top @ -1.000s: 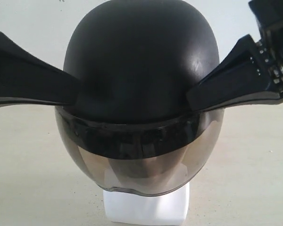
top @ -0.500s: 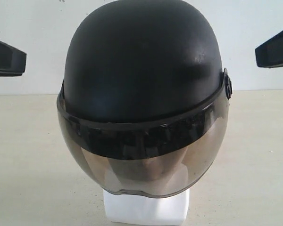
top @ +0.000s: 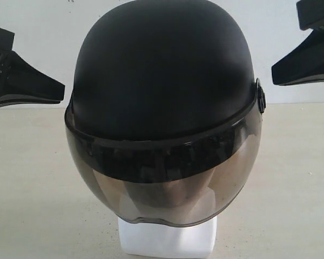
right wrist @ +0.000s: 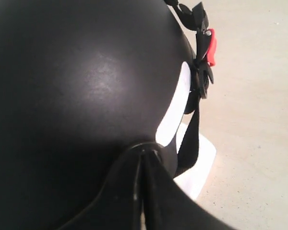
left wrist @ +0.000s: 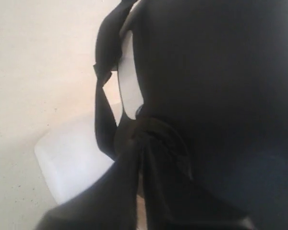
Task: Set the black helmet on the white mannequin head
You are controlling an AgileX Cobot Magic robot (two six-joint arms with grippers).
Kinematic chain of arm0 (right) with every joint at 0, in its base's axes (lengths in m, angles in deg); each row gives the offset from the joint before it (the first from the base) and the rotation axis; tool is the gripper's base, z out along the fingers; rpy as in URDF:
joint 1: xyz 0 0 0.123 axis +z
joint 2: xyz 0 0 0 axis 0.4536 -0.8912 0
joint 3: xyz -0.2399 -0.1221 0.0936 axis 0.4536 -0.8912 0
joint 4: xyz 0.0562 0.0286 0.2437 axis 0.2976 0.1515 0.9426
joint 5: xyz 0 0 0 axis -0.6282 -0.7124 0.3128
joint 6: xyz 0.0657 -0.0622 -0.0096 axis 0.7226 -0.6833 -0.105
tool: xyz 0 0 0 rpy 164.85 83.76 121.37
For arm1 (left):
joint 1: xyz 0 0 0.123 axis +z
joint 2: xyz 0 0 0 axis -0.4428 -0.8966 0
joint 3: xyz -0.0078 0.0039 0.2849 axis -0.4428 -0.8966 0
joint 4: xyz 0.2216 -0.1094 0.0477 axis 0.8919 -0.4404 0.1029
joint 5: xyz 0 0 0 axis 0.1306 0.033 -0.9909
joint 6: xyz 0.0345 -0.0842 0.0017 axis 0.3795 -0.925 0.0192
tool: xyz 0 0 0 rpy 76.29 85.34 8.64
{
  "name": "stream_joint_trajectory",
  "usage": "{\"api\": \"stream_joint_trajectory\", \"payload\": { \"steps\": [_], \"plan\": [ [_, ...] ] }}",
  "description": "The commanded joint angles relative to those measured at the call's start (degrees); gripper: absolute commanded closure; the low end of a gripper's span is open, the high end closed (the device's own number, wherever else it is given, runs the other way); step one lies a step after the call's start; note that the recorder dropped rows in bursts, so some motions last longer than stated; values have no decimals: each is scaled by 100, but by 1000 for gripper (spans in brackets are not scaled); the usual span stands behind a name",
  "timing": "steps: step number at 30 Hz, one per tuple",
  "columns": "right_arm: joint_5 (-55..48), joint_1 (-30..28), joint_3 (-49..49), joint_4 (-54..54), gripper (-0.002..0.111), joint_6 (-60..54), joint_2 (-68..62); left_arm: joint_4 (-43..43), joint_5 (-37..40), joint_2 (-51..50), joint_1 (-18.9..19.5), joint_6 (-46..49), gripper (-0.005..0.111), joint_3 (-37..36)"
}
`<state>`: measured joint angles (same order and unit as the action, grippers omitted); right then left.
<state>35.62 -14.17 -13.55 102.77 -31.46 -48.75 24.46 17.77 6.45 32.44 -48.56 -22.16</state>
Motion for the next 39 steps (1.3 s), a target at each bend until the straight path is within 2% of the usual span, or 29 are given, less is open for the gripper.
{"api": "stream_joint_trajectory", "payload": {
  "steps": [1, 12, 23, 39],
  "plan": [
    [69, -22, -11, 83, 108, -95, -129, -397, 133, -8, -3, 264, 102, 20],
    [237, -22, -11, 243, 108, -206, -402, -443, 426, -233, -40, 511, 102, 20],
    [273, -22, -11, 598, 108, -404, -782, -496, 492, -233, -663, 503, 102, 20],
    [222, -22, -11, 671, 108, -497, -854, -528, 511, 480, -677, 368, 102, 163]
  ]
}}
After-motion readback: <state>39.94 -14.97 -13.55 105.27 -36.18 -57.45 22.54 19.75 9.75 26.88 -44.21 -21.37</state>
